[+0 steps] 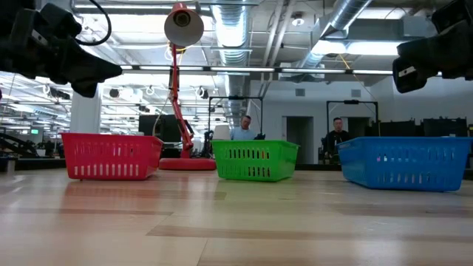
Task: Pick and place items into bin
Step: Return to Home Position
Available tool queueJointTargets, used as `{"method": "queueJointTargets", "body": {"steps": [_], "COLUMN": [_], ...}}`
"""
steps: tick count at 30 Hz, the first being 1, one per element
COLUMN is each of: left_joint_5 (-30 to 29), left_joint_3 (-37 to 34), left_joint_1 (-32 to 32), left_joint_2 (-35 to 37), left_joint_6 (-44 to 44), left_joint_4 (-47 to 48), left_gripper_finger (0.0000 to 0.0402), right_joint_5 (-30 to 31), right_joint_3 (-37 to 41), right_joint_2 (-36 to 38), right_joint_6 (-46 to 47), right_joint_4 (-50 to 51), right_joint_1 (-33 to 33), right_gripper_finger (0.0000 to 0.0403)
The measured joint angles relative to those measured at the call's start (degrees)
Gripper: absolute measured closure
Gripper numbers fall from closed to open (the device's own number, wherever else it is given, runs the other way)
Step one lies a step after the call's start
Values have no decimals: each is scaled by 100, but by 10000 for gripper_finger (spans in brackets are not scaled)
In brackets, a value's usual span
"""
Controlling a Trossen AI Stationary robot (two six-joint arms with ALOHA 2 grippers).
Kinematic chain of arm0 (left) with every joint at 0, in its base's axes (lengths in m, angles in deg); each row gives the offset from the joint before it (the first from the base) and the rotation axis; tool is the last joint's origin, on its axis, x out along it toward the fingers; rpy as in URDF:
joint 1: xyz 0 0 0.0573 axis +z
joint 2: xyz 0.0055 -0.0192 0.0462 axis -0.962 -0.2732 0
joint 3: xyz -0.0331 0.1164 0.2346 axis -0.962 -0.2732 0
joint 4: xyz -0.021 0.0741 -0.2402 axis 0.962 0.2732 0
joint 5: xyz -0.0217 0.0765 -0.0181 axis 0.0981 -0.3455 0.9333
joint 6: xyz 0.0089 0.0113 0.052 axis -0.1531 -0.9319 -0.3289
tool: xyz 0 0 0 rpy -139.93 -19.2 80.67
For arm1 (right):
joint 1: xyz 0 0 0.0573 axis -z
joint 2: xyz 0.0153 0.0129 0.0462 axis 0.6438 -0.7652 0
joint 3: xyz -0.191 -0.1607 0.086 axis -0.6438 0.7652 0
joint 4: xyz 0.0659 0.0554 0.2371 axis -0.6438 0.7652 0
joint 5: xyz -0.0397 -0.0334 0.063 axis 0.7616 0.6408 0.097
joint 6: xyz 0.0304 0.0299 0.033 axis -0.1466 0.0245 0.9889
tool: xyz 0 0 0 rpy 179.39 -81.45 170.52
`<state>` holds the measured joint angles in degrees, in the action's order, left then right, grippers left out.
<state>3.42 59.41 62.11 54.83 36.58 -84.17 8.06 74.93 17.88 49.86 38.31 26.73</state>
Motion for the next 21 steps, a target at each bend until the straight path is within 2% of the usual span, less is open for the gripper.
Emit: {"method": "queueJointTargets", "body": {"steps": [21], "left_joint_5": [0], "left_joint_3": [-4], "left_joint_1": [1], "left_joint_2": [0], "left_joint_6": [-6], "left_joint_4": [9], "left_gripper_finger": [402], "right_joint_5": [-11], "right_joint_3": [4], "right_joint_2": [1], "right_joint_6": [2], "right_joint_4": [2], "right_joint_1": [0], "right_gripper_finger": [403]}}
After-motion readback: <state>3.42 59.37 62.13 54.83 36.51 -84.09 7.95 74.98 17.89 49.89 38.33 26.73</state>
